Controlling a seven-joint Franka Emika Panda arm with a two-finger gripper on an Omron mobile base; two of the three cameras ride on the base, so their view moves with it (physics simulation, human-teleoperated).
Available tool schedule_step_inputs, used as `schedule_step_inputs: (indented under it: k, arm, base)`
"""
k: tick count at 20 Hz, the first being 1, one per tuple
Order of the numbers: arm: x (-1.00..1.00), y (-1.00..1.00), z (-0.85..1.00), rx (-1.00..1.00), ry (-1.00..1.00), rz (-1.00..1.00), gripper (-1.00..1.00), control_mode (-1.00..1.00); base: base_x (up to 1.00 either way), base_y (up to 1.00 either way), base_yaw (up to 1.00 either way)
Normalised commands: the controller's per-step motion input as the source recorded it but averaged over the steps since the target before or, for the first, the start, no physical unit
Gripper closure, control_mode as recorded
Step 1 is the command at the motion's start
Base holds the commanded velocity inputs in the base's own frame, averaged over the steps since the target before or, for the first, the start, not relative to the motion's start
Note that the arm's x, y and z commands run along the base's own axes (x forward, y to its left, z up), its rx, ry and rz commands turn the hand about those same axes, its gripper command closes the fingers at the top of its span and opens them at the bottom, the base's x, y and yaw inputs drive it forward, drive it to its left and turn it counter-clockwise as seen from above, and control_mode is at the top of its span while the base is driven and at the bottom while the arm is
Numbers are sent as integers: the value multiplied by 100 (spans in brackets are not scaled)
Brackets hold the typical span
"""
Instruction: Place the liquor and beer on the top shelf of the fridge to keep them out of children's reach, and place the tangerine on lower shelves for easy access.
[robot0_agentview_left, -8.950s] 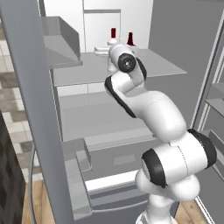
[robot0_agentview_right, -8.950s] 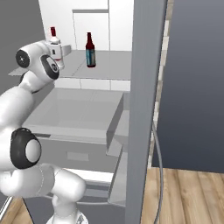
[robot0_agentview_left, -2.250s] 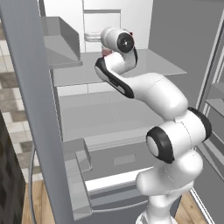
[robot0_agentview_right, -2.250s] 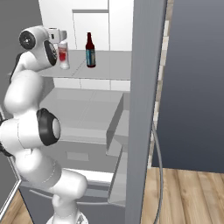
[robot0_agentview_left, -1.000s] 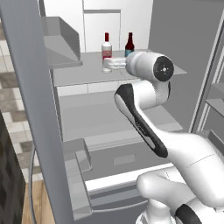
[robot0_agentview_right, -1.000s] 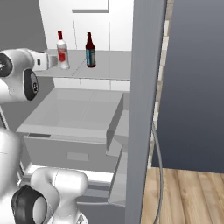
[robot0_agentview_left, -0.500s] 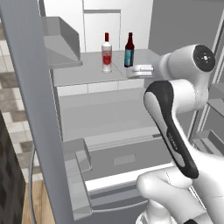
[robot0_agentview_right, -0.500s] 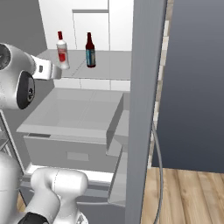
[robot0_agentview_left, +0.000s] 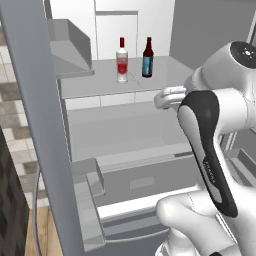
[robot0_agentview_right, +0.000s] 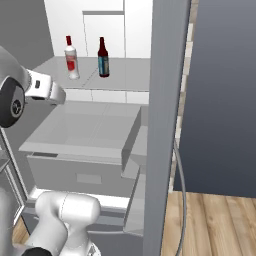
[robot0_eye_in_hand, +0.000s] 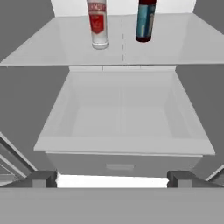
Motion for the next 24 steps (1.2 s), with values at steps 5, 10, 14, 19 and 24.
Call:
schedule_step_inputs:
  k: [5,10,14,19,24]
  arm:
    - [-43,-31,-24,-8,13,0,-100,-100]
    - [-47,-17,-41,-13,20,-1,-100,-100]
    - [0,0,0,0,0,0,-100,100]
    - [0,0,0,0,0,0,-100,100]
    - [0,0,0,0,0,0,-100,100]
  base:
    - [0,0,0]
    - [0,0,0]
    - [-82,-6,-3]
    - [-98,0,-6]
    - [-91,-16,-16]
